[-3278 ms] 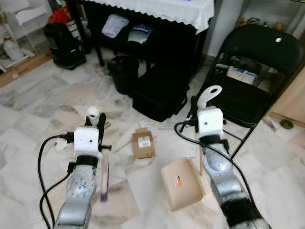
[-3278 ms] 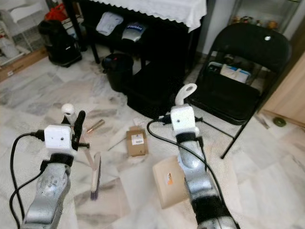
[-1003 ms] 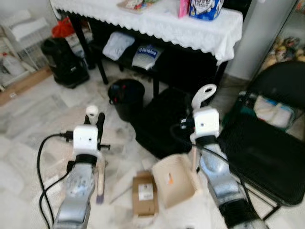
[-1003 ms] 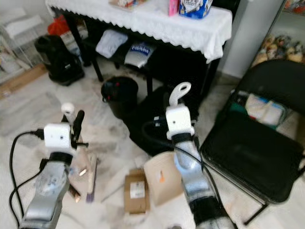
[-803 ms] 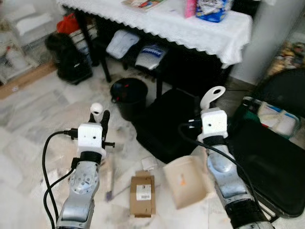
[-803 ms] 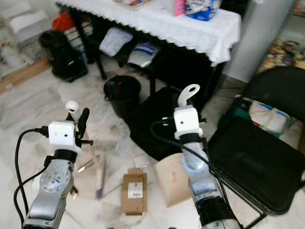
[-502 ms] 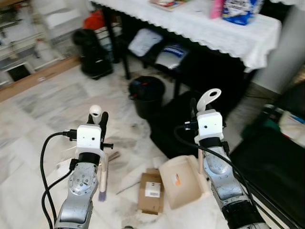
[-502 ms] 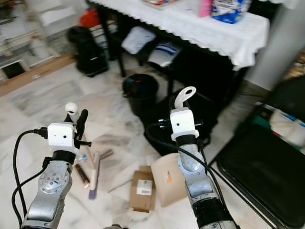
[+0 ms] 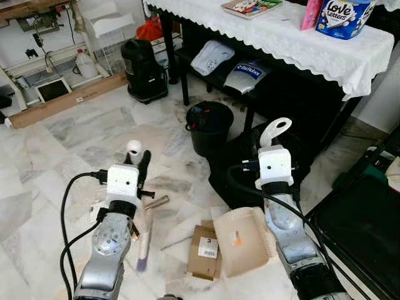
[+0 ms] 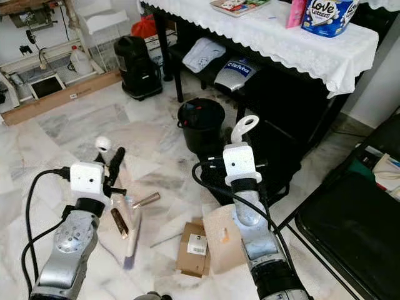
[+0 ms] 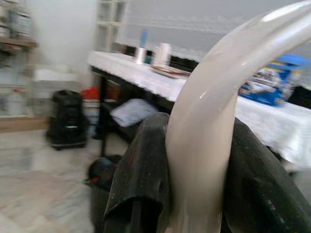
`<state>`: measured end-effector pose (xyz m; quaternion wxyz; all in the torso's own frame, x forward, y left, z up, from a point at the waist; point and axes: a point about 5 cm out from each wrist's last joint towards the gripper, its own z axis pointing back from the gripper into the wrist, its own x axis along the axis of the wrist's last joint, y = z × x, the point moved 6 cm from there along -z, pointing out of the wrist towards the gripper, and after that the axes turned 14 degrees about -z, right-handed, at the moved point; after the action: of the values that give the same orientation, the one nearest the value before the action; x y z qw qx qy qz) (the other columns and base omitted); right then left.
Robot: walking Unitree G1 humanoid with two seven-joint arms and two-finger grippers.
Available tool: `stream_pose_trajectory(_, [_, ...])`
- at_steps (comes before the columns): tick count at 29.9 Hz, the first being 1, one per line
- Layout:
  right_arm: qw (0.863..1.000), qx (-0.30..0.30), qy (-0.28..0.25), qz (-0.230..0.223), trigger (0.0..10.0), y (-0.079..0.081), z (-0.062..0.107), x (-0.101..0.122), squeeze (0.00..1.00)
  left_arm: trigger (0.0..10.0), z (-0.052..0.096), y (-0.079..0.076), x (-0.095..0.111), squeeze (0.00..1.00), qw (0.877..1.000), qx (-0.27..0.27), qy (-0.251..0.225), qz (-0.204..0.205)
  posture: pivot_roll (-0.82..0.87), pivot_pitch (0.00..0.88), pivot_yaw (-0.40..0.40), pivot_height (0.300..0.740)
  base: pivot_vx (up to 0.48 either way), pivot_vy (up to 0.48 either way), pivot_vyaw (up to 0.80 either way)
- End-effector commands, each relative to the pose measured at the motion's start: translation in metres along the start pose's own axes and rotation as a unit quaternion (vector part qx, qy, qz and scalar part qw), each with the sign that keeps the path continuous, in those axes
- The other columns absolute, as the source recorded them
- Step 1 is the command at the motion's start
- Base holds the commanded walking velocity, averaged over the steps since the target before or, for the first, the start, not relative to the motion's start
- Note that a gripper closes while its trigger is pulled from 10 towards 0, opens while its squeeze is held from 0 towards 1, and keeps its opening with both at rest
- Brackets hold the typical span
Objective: Sweep floor
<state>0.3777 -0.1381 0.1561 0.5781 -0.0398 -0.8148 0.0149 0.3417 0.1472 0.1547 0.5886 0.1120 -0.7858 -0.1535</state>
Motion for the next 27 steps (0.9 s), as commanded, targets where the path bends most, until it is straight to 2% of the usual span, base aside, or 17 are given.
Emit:
stream_pose_trajectory(1, [1.000, -0.023, 0.003, 0.011, 10.0, -0.010, 0.001, -0.003, 0.00, 10.0, -0.003, 0.002, 0.004, 0.00, 1.000, -0.006, -0.004, 0.012, 0.09, 0.126, 0.062, 0.740, 0.000, 0.000, 0.00])
stream_pose_trajectory(4, [0.998, -0.051, 0.020, 0.012, 10.0, -0.021, 0.007, -0.015, 0.00, 10.0, -0.006, 0.004, 0.001, 0.00, 0.999, -0.003, 0.009, 0.053, 0.09, 0.139, 0.069, 0.740, 0.000, 0.000, 0.00])
stream_pose_trajectory(11, [0.998, -0.052, 0.038, 0.018, 10.0, -0.015, 0.019, -0.031, 0.00, 10.0, -0.012, 0.006, -0.002, 0.00, 0.994, -0.015, 0.025, 0.108, 0.11, 0.149, 0.088, 0.740, 0.000, 0.000, 0.00])
stream_pose_trajectory(21, [0.997, -0.054, 0.050, 0.023, 10.0, -0.012, 0.031, -0.042, 0.00, 10.0, -0.011, 0.010, -0.001, 0.00, 0.992, -0.028, 0.030, 0.117, 0.12, 0.168, 0.113, 0.740, 0.000, 0.000, 0.00])
stream_pose_trajectory(27, [0.997, -0.071, 0.022, 0.024, 10.0, -0.018, 0.029, -0.032, 0.00, 10.0, -0.009, 0.013, 0.002, 0.00, 0.992, -0.035, 0.032, 0.120, 0.13, 0.180, 0.128, 0.740, 0.000, 0.000, 0.00])
